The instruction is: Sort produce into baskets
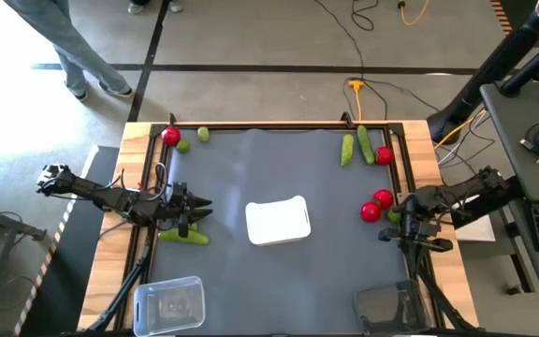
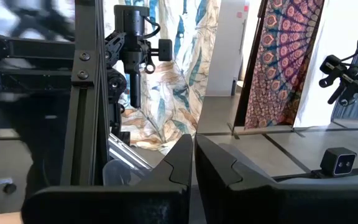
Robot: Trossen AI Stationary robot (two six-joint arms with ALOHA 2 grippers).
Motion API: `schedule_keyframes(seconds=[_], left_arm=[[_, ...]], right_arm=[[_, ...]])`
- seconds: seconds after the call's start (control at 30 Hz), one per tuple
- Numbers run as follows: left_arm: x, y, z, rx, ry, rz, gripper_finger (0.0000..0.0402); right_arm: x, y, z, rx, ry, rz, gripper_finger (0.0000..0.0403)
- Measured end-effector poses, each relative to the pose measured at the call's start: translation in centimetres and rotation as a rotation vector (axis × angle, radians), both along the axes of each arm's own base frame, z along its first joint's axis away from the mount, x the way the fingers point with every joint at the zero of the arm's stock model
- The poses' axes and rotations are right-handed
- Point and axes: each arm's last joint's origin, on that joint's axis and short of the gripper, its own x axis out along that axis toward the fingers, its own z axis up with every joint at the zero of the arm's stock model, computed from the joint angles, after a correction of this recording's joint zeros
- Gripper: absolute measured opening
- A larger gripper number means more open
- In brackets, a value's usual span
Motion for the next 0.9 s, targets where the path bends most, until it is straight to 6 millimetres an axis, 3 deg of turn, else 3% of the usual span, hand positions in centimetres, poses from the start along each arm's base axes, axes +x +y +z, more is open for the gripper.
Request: schedule_keyframes(seconds=[0.17, 0.53, 0.6, 0.73, 0.9], left_arm=[[0.0, 0.0, 0.0, 0.000, 0.000, 0.000, 0.0162], [0.0, 0.0, 0.0, 0.000, 0.000, 0.000, 0.0162], [0.0, 0.0, 0.0, 0.000, 0.000, 0.000, 0.0162], [0.0, 0.0, 0.0, 0.001, 0.001, 0.000, 0.0162], [0.0, 0.0, 0.0, 0.001, 0.001, 0.000, 0.0162]], right_arm=[[0.4, -0.1, 0.1, -0.074, -0.364, -0.151, 0.0012], [0.8, -0.2, 0.2, -0.233, -0.826, -0.286, 0.0012], [0.8, -0.2, 0.2, -0.217, -0.768, -0.275, 0.0012], [0.7, -0.2, 0.3, -0.087, -0.389, -0.266, 0.0012], [1.2, -1.0, 2.6, 0.164, -0.266, -0.648, 0.0012]])
